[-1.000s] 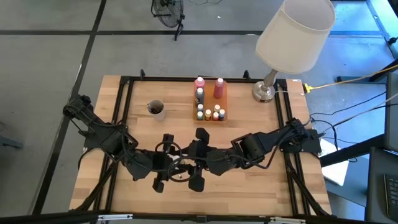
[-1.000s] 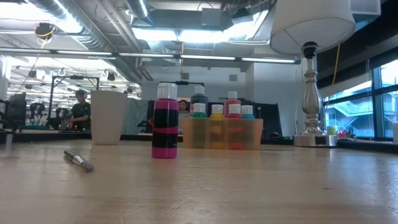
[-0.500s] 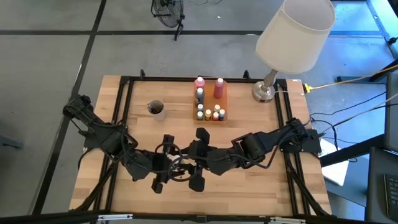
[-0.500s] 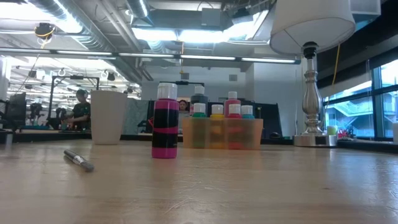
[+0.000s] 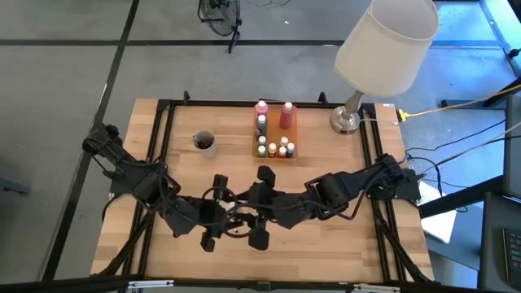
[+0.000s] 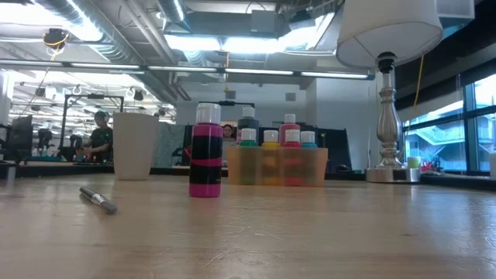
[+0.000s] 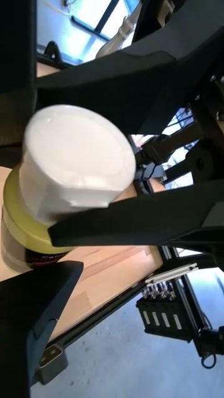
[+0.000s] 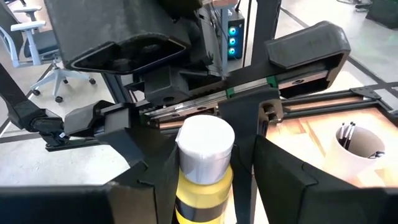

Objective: Pick & Place Paint Supplies
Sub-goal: Put the small light yellow paint bottle into the orange bin

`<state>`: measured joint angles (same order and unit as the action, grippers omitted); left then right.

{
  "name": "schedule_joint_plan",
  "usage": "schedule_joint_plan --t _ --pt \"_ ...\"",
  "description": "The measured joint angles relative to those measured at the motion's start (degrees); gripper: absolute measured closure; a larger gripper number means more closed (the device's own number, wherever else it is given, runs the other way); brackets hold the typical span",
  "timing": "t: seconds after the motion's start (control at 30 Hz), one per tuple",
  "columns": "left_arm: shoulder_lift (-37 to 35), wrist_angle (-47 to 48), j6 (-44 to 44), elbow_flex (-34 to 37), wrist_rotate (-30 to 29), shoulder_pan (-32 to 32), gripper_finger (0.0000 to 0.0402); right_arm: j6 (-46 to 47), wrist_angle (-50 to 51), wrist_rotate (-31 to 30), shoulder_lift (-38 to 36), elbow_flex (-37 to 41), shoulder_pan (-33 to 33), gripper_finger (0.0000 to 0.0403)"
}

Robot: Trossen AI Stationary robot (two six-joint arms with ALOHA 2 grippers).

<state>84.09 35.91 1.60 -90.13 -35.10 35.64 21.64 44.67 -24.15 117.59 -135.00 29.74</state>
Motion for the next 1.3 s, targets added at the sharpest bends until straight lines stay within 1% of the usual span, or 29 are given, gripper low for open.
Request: schedule_joint_plan --t 0.1,0.3,0.4,0.63,0.73,0.97,1.1,1.17,1.23,1.3 --pt "0.0 -1.3 1.2 0.0 -0.5 0.0 0.0197 -0.5 -0.1 -0.1 -0.1 0.0 0.0 0.023" --pt "0.0 -1.7 1.2 0.0 -0.8 -0.1 0.0238 -1.1 -0.1 0.0 -0.1 0.0 0.0 0.023" --pt "0.0 -1.7 1.2 0.0 -1.0 -0.1 0.025 -1.3 0.1 0.0 0.0 0.0 0.1 0.022" --pt "-0.1 -1.9 2.9 -0.1 -2.3 -0.1 0.0258 -5.4 -1.7 -0.2 0.1 0.1 0.7 0.0177" --pt "-0.1 -1.9 3.1 -0.2 -2.3 -0.1 0.026 -6.1 -1.9 -1.1 0.1 0.1 0.9 0.0166" --pt "-0.2 -1.7 2.8 -0.2 -2.4 -0.2 0.0287 -7.9 -2.0 -1.4 -0.1 0.2 1.0 0.0166" --pt "-0.3 -2.1 2.6 -0.3 -2.0 -0.4 0.0288 -8.0 -0.7 -1.9 -1.5 0.2 1.6 0.0166" --pt "-0.5 -1.0 2.2 -0.3 -2.8 -0.6 0.0288 -7.8 0.8 -1.9 -2.7 0.2 2.4 0.0166" --pt "-0.7 0.4 1.0 -0.3 -4.3 -0.9 0.0288 -6.9 2.3 -0.6 -4.1 0.2 3.7 0.0166" --pt "-1.3 3.6 -1.6 -0.3 -3.9 -1.2 0.0288 -6.7 3.8 -0.8 -4.9 0.2 4.9 0.0166"
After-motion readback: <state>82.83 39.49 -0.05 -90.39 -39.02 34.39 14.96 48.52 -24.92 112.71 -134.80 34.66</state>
